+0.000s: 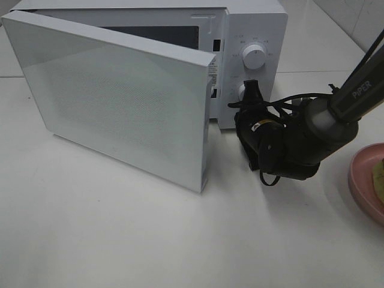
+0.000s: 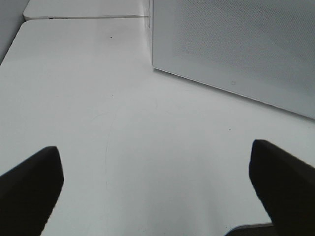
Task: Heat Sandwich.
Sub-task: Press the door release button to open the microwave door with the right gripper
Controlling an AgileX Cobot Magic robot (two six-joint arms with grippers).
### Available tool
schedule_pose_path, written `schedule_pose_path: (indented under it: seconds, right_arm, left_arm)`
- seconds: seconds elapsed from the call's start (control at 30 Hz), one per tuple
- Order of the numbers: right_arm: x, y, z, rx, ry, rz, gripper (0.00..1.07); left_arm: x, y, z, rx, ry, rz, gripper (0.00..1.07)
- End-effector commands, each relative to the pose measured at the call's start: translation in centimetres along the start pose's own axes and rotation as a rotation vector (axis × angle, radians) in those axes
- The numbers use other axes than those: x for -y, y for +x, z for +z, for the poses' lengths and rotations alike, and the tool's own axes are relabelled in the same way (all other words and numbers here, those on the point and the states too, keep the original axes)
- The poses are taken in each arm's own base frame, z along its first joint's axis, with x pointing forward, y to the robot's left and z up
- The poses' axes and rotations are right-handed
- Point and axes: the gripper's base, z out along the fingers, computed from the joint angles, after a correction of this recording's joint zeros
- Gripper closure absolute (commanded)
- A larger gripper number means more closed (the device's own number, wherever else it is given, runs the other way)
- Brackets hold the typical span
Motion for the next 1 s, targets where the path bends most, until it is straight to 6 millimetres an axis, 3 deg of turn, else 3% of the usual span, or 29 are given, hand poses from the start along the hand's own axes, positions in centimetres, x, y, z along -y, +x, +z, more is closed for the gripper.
schedule_pose_path:
  seconds: [0.03, 0.7, 1.0]
  right_arm:
    - [-4.79, -1.83, 1.12, 0.108, -0.286, 0.022, 1.07]
    - [-4.06, -1.51, 1.28, 0.069, -0.184, 0.034, 1.07]
    - [-4.71, -1.40, 0.87, 0.045, -0.153, 0.021, 1.07]
  left_arm:
    - [0.05, 0.20, -0.24, 0.030, 0.001, -0.002, 0.10]
    - [0.05, 0.20, -0.24, 0.030, 0.001, -0.002, 0.10]
    - [0.05, 0.20, -0.24, 0.030, 0.001, -0.002, 0.10]
